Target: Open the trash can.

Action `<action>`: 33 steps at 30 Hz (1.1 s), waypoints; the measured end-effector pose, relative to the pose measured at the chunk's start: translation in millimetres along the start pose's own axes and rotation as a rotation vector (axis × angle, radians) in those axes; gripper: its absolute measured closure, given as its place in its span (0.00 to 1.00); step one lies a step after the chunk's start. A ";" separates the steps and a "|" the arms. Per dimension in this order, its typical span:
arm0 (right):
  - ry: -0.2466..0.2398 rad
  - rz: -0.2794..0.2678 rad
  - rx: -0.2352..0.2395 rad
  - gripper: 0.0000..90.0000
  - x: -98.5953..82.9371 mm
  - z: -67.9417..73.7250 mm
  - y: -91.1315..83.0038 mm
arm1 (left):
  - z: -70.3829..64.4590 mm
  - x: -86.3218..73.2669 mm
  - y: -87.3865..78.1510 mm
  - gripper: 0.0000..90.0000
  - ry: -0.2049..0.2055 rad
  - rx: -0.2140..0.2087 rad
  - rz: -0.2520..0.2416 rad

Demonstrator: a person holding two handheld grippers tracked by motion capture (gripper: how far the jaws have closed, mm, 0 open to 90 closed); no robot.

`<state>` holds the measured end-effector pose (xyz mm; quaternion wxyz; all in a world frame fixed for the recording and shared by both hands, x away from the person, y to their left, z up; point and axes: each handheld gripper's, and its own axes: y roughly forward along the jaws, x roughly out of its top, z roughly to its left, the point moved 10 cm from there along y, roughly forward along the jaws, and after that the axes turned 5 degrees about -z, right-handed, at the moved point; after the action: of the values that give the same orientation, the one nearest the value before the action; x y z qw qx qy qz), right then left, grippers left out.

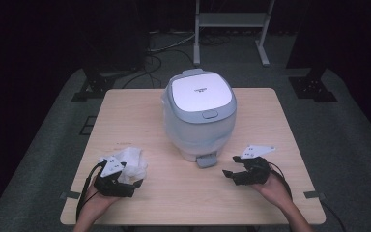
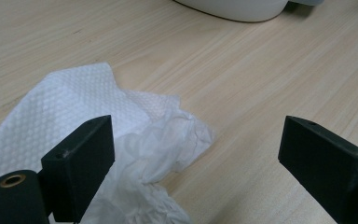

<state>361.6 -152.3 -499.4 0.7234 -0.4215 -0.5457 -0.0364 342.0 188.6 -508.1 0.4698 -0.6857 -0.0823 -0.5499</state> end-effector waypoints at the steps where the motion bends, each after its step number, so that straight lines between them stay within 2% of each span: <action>1: 0.000 0.000 0.000 0.34 0.0 0.0 0.0 | 0.0 -0.1 0.0 0.11 0.001 0.000 0.001; 21: -0.038 0.005 0.025 0.36 18.2 6.4 13.2 | 0.0 -0.1 -0.6 0.11 0.003 0.001 0.001; 33: -0.054 0.009 0.040 0.42 23.1 12.0 20.8 | 0.2 -0.9 -0.8 0.11 0.002 0.001 0.005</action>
<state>372.4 -121.8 -491.7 0.7167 -0.4105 -0.5637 -0.0107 341.3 189.5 -508.3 0.4714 -0.6851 -0.0802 -0.5495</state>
